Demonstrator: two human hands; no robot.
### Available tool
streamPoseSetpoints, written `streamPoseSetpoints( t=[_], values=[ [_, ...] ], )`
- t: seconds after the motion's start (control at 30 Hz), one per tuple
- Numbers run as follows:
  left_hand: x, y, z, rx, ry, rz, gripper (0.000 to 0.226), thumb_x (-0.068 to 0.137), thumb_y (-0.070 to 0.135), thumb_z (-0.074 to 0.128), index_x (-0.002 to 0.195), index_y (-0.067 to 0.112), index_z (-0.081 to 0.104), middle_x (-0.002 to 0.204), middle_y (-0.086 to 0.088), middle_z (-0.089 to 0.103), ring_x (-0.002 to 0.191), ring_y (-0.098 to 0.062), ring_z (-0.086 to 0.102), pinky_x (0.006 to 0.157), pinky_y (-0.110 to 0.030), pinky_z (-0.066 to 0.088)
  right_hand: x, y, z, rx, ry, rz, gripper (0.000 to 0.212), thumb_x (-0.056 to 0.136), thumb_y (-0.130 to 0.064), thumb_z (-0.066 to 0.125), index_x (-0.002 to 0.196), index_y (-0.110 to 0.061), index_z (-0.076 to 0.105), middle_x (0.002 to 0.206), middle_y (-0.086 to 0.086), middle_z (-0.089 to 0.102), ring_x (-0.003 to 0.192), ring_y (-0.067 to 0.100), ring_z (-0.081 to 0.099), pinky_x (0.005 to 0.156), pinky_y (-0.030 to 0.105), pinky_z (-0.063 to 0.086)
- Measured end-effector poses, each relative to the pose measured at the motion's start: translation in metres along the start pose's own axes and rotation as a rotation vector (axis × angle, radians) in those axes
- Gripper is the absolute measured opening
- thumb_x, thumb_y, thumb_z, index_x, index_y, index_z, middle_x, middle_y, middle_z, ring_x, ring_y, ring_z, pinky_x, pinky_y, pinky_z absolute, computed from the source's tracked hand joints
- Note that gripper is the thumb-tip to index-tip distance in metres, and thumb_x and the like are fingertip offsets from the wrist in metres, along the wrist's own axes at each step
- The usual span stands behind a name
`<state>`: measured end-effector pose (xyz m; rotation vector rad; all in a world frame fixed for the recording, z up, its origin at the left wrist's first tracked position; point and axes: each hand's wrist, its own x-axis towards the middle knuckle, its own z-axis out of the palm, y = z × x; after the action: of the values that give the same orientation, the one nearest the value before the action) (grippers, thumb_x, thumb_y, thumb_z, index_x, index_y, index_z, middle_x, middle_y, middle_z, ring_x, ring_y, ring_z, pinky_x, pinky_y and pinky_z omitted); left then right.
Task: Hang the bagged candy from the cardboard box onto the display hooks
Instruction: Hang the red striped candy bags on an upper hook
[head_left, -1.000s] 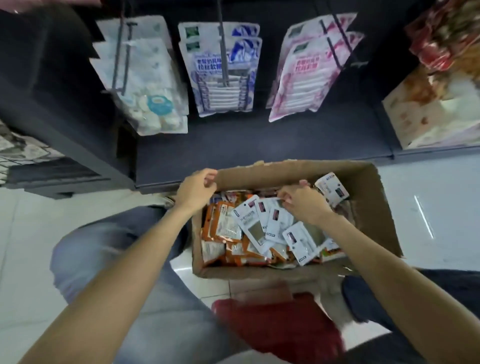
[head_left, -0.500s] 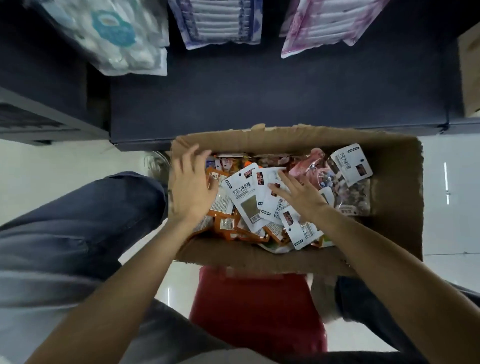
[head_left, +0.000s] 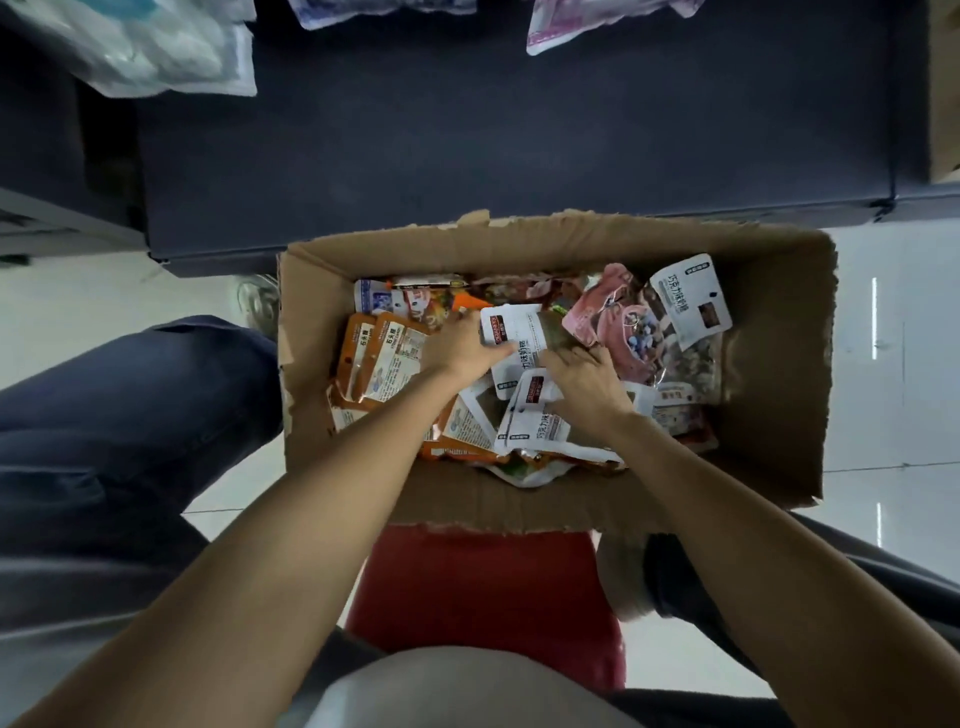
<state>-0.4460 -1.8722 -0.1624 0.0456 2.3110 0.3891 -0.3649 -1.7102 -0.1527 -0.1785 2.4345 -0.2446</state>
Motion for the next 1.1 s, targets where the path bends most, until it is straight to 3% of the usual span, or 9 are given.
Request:
streamPoseSetpoints(
  t=[0.1, 0.2, 0.4, 0.47, 0.6, 0.73, 0.87, 1.0, 1.1],
  values=[
    [0.001, 0.012, 0.004, -0.067, 0.014, -0.11, 0.057, 0.089, 0.056, 0.052, 0.127, 0.014, 0.049, 0.117, -0.005, 0.063, 0.104, -0.027, 0.062, 0.067, -0.031, 0.045, -0.017, 0.012, -0.007, 0.108, -0.059, 0.0, 0.056, 0.087, -0.031, 0.066, 0.137, -0.019, 0.042, 0.135, 0.005, 0.049, 0.128, 0.027, 0.04, 0.105, 0.038, 0.029],
    [0.0, 0.014, 0.001, -0.212, 0.062, -0.112, 0.043, 0.092, 0.041, 0.058, 0.125, 0.012, 0.053, 0.123, -0.006, 0.063, 0.109, -0.025, 0.06, 0.07, -0.03, 0.043, -0.032, 0.02, -0.015, 0.202, -0.012, 0.139, 0.05, 0.088, -0.031, 0.064, 0.132, -0.02, 0.042, 0.123, 0.008, 0.058, 0.113, 0.031, 0.055, 0.089, 0.037, 0.042],
    [-0.029, -0.007, -0.036, -0.44, 0.104, -0.016, 0.062, 0.086, 0.013, 0.069, 0.139, 0.025, 0.039, 0.141, -0.005, 0.049, 0.126, -0.024, 0.05, 0.1, -0.04, 0.046, -0.042, 0.022, -0.035, 0.749, 0.384, 0.551, 0.043, 0.09, -0.024, 0.064, 0.13, -0.013, 0.05, 0.097, 0.004, 0.064, 0.094, 0.022, 0.061, 0.077, 0.03, 0.044],
    [-0.044, -0.018, -0.047, -0.437, 0.116, 0.012, 0.066, 0.085, 0.014, 0.07, 0.141, 0.024, 0.037, 0.142, -0.005, 0.049, 0.128, -0.022, 0.048, 0.102, -0.039, 0.045, -0.04, 0.019, -0.043, 0.837, 0.459, 0.563, 0.039, 0.091, -0.027, 0.062, 0.124, -0.006, 0.055, 0.105, 0.008, 0.067, 0.099, 0.025, 0.062, 0.076, 0.026, 0.042],
    [-0.075, -0.025, -0.065, -0.464, 0.148, 0.064, 0.041, 0.086, 0.024, 0.069, 0.124, 0.014, 0.06, 0.121, -0.001, 0.065, 0.111, -0.017, 0.061, 0.095, -0.042, 0.05, -0.051, 0.0, -0.065, 0.911, 0.561, 0.499, 0.038, 0.093, -0.027, 0.06, 0.126, -0.006, 0.058, 0.119, 0.011, 0.064, 0.113, 0.025, 0.057, 0.086, 0.025, 0.042],
    [-0.108, -0.012, -0.092, -0.711, 0.227, 0.026, 0.027, 0.087, 0.014, 0.067, 0.112, 0.014, 0.06, 0.107, 0.002, 0.067, 0.099, -0.014, 0.064, 0.08, -0.029, 0.054, -0.076, -0.029, -0.09, 0.968, 0.764, 0.455, 0.032, 0.095, -0.025, 0.056, 0.124, -0.01, 0.059, 0.119, 0.005, 0.065, 0.111, 0.018, 0.058, 0.096, 0.034, 0.048],
    [-0.146, 0.007, -0.124, -0.996, 0.21, 0.03, 0.039, 0.086, 0.007, 0.066, 0.123, 0.014, 0.054, 0.104, 0.002, 0.066, 0.088, -0.009, 0.065, 0.063, -0.019, 0.053, -0.094, -0.064, -0.112, 0.945, 0.97, 0.306, 0.024, 0.097, -0.019, 0.053, 0.118, -0.008, 0.06, 0.109, -0.002, 0.064, 0.098, 0.008, 0.057, 0.083, 0.021, 0.046],
    [-0.182, 0.024, -0.14, -1.242, 0.17, 0.111, 0.039, 0.087, -0.001, 0.062, 0.124, 0.008, 0.054, 0.099, -0.002, 0.068, 0.087, -0.016, 0.068, 0.069, -0.026, 0.056, -0.108, -0.095, -0.132, 0.9, 0.92, 0.024, 0.019, 0.097, -0.017, 0.053, 0.114, -0.014, 0.06, 0.095, -0.004, 0.069, 0.073, 0.008, 0.064, 0.058, 0.021, 0.048],
    [-0.198, 0.036, -0.148, -1.402, 0.216, 0.144, 0.032, 0.088, -0.006, 0.058, 0.119, 0.001, 0.055, 0.101, -0.009, 0.066, 0.089, -0.02, 0.066, 0.067, -0.024, 0.056, -0.126, -0.108, -0.14, 0.873, 0.823, -0.148, 0.022, 0.099, -0.024, 0.049, 0.119, -0.015, 0.056, 0.082, -0.01, 0.066, 0.062, 0.004, 0.06, 0.051, 0.014, 0.04]
  ],
)
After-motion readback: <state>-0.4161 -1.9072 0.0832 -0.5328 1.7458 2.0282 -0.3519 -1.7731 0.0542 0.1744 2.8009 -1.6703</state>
